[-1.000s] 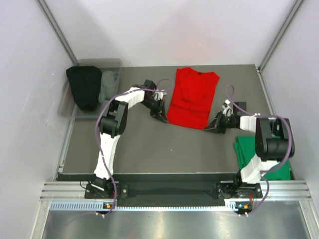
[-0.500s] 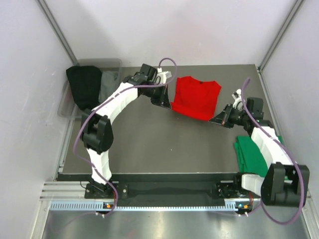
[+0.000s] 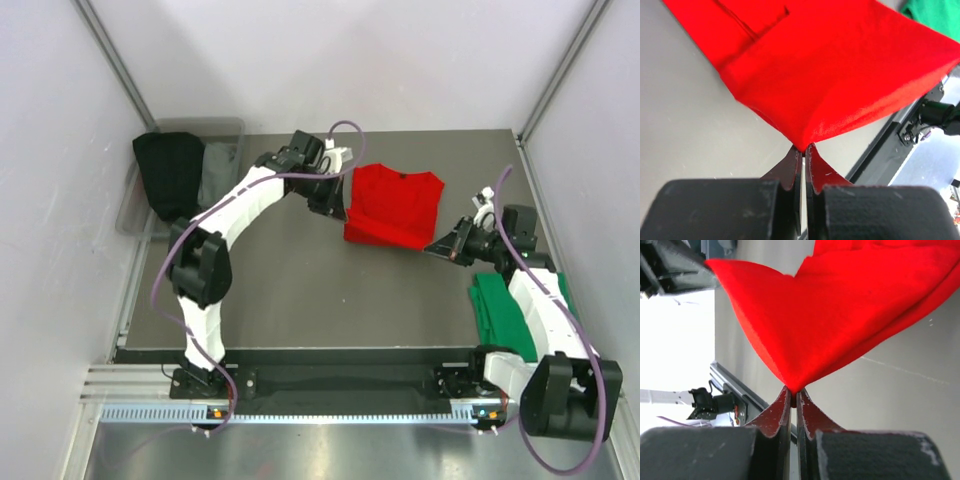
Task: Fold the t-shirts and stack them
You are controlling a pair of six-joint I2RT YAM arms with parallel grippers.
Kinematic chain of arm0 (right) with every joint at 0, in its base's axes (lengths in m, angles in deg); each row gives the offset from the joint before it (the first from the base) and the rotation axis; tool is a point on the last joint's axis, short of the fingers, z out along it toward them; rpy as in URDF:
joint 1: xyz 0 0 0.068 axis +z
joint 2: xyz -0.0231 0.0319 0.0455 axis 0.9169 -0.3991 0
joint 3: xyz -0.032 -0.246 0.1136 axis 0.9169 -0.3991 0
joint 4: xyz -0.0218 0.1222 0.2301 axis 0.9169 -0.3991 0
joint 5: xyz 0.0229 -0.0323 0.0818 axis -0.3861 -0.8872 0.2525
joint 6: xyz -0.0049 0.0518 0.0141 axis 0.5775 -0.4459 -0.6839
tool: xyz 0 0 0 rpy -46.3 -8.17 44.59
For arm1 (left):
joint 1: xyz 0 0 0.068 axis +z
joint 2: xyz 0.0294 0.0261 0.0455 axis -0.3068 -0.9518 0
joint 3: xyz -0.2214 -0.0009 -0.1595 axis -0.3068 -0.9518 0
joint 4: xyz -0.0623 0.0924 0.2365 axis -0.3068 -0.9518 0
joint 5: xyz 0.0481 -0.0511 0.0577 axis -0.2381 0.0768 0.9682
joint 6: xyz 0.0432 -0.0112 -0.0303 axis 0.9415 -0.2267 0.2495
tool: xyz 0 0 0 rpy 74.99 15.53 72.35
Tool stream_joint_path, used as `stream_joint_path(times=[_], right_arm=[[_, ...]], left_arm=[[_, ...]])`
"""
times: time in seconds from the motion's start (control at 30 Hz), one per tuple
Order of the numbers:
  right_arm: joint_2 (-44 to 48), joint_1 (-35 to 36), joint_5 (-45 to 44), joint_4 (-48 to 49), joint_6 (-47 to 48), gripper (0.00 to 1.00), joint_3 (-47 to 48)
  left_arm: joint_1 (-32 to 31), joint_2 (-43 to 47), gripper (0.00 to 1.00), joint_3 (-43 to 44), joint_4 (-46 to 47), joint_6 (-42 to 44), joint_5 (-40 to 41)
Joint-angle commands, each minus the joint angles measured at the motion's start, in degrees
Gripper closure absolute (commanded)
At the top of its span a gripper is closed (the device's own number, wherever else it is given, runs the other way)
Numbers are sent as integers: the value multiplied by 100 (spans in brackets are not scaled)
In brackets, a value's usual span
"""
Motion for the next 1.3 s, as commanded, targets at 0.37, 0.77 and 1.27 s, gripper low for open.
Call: stream_joint_path(times=[0.37, 0.77, 1.27], right_arm=[[-1967, -626, 9, 1603, 55, 100, 1207], [-4350, -643, -44, 3151, -578, 100, 2700], [-5759, -643, 631, 3925, -789, 36, 4222]], left_arm=[[214, -2328, 100, 3276, 17, 306, 262], [355, -3418, 100, 4146, 1764, 280, 974], [320, -3596, 54, 4253, 2963, 571, 2204]])
